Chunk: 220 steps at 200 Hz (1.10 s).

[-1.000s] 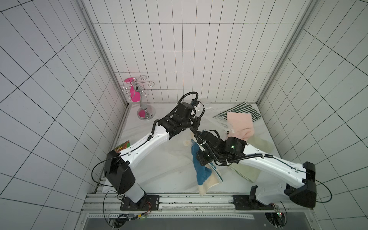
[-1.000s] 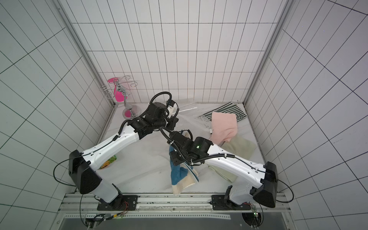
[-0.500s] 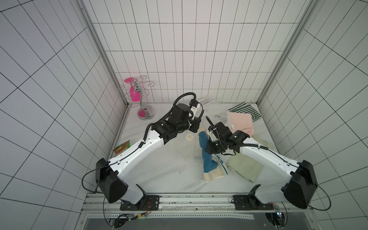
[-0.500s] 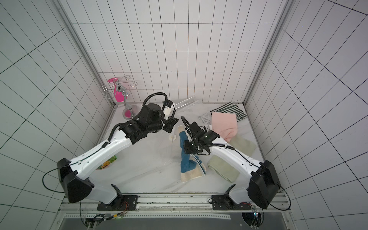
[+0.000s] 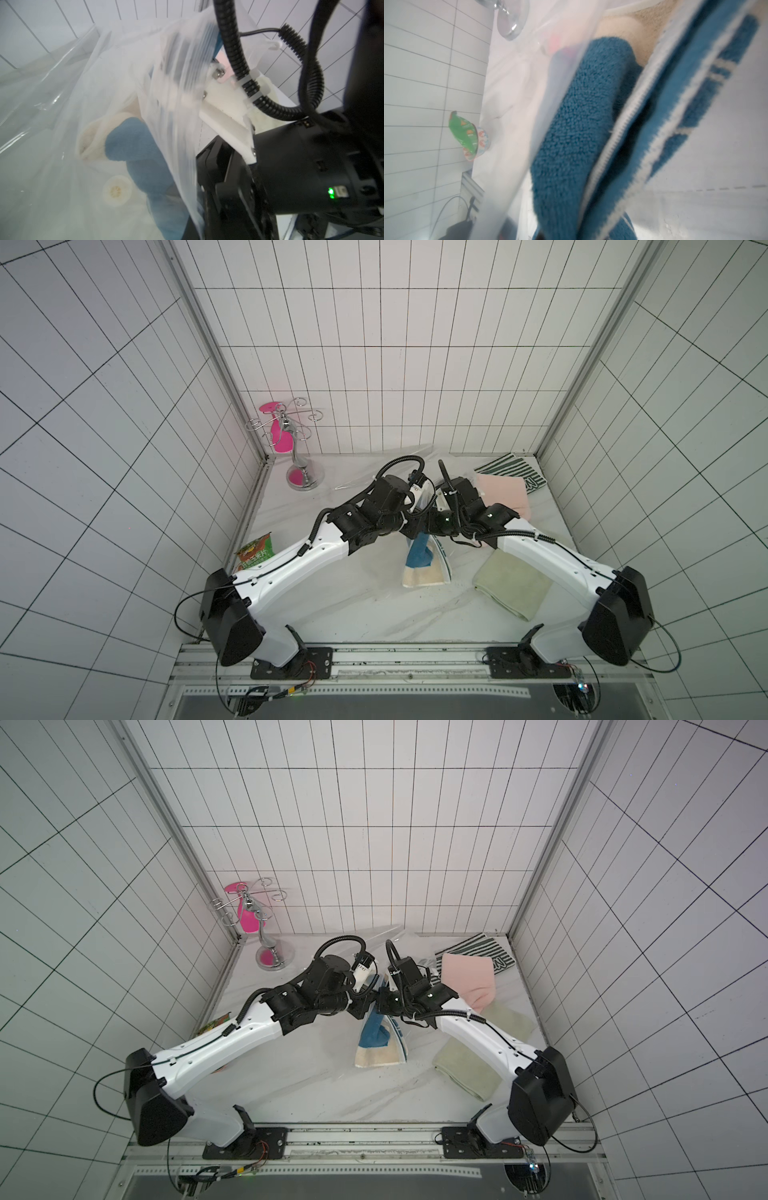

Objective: Place the folded towel into the vacuum bag
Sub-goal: Place the towel in the vacuum bag.

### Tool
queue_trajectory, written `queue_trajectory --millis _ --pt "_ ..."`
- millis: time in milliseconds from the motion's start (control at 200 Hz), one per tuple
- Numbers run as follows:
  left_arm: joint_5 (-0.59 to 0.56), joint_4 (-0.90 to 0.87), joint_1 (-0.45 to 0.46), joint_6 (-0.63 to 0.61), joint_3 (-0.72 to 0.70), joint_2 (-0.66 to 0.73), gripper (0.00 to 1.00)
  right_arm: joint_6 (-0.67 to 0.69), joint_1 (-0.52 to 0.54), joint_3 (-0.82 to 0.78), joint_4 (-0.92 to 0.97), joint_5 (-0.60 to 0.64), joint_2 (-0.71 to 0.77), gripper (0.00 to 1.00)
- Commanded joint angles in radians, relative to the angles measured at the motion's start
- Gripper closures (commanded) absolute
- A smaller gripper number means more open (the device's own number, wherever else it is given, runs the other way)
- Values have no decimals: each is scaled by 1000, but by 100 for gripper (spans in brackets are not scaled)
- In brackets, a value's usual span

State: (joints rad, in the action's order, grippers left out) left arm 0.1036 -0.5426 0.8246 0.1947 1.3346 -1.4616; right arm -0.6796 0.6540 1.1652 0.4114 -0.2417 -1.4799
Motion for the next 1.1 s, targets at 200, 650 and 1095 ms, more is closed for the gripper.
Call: queue_trajectory --millis 200,650,1095 --pt "51 98 23 34 0 -11 100 96 62 -82 -178 128 -64 100" --pt "-47 241 76 103 11 -124 100 167 31 -169 -223 182 -25 92" --pt "-47 277 65 66 -29 -90 100 142 12 -123 -292 143 -207 86"
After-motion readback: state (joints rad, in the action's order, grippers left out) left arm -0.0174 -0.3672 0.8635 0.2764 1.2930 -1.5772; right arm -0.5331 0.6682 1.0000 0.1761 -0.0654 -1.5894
